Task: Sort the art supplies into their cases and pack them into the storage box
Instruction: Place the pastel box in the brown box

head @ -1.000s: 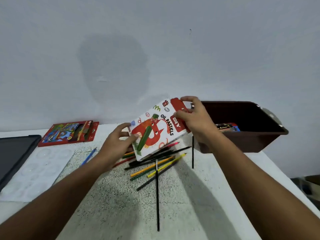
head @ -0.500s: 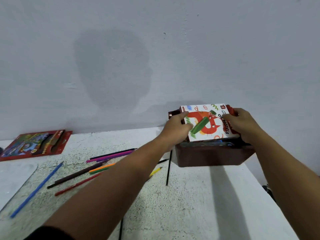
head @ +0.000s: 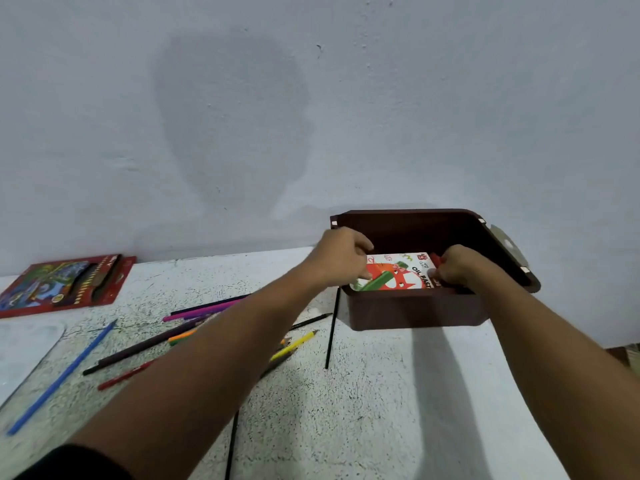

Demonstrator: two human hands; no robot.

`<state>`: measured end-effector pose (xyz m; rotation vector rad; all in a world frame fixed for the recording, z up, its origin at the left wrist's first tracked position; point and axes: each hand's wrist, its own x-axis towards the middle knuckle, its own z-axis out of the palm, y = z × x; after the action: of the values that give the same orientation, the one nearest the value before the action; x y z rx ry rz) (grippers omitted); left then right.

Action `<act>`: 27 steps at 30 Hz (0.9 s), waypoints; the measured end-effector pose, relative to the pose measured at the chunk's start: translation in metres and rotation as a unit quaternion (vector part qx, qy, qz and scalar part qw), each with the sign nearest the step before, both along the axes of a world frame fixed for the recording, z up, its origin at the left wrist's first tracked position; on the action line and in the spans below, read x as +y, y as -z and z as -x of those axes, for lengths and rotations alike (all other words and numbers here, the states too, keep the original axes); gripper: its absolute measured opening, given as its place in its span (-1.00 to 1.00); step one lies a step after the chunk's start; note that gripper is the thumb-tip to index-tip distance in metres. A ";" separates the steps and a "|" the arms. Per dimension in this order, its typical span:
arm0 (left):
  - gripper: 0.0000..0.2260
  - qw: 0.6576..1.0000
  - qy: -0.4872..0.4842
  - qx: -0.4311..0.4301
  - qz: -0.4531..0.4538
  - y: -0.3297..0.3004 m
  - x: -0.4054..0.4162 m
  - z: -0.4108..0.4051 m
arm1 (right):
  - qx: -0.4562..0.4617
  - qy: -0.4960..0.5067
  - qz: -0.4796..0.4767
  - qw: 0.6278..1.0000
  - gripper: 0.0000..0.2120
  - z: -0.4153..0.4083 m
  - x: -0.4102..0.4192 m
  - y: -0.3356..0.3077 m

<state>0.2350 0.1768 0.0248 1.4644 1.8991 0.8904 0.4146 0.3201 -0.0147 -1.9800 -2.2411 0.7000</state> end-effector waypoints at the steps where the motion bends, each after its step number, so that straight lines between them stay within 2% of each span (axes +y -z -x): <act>1: -0.78 0.999 -0.017 -0.041 -0.026 -0.001 -0.007 0.008 | -0.021 -0.010 -0.002 1.000 -0.58 0.001 0.001 0.001; 3: -0.84 0.992 -0.059 -0.074 -0.078 -0.001 -0.026 0.032 | -0.043 -0.023 -0.009 0.999 -0.57 0.002 0.001 0.001; 5: -0.86 0.991 -0.093 -0.019 -0.091 0.004 -0.051 0.064 | -0.048 -0.017 -0.005 0.999 -0.57 0.003 0.002 0.003; 9: -0.85 0.983 -0.131 0.128 -0.005 0.029 -0.119 0.132 | -0.062 0.009 -0.022 0.998 -0.61 0.008 0.001 0.003; 11: -0.87 0.972 -0.154 0.174 0.035 0.045 -0.156 0.161 | -0.053 0.035 -0.097 0.993 -0.60 0.016 -0.003 0.002; 13: -0.89 0.961 -0.176 0.202 0.067 0.061 -0.186 0.185 | 0.008 0.018 -0.197 0.980 -0.62 0.033 -0.015 -0.002; 15: -0.82 0.947 -0.205 0.229 0.099 0.077 -0.216 0.206 | 0.113 -0.067 -0.297 0.946 -0.66 0.065 -0.041 -0.004; 17: -0.68 0.930 -0.233 0.255 0.124 0.091 -0.244 0.222 | 0.207 -0.165 -0.380 0.886 -0.74 0.100 -0.078 -0.005; 19: -0.54 0.906 -0.261 0.295 0.155 0.100 -0.267 0.233 | 0.239 -0.257 -0.413 0.841 -0.76 0.126 -0.119 0.001; 21: -0.42 0.881 -0.291 0.325 0.184 0.104 -0.291 0.244 | 0.228 -0.375 -0.382 0.813 -0.75 0.144 -0.156 0.017; 24: -0.29 0.864 -0.337 0.318 0.196 0.109 -0.328 0.263 | 0.131 -0.563 -0.256 0.775 -0.61 0.156 -0.193 0.055; 27: -0.14 0.861 -0.364 0.293 0.199 0.114 -0.355 0.281 | 0.082 -0.637 -0.176 0.746 -0.61 0.158 -0.204 0.087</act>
<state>-0.0455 -0.1785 -0.0892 0.7840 2.9731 0.2766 0.2565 0.1158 -0.1014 0.0272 -3.0133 0.3550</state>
